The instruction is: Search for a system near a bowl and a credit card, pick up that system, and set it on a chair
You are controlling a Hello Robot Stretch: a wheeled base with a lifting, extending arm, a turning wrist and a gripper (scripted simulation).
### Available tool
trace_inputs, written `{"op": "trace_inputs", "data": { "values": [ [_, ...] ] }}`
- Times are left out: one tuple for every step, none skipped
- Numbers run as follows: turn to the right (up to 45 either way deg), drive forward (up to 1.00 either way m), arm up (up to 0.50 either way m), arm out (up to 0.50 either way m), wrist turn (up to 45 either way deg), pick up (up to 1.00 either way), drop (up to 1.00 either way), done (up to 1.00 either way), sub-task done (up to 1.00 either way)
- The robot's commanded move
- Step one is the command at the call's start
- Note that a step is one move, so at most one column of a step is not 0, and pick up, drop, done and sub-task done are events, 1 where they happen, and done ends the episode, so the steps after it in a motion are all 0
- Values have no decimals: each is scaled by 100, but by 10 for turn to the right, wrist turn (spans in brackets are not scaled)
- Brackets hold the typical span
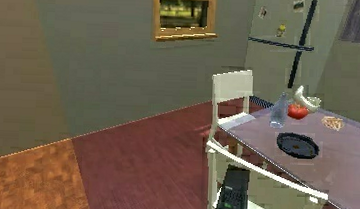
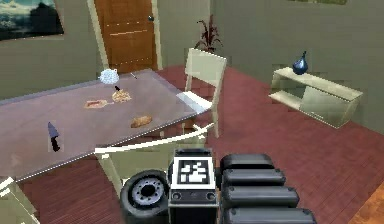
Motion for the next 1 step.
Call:
{"op": "trace_inputs", "data": {
  "values": [
    [0,0,0,48,0,0,0,0,0]
  ]
}}
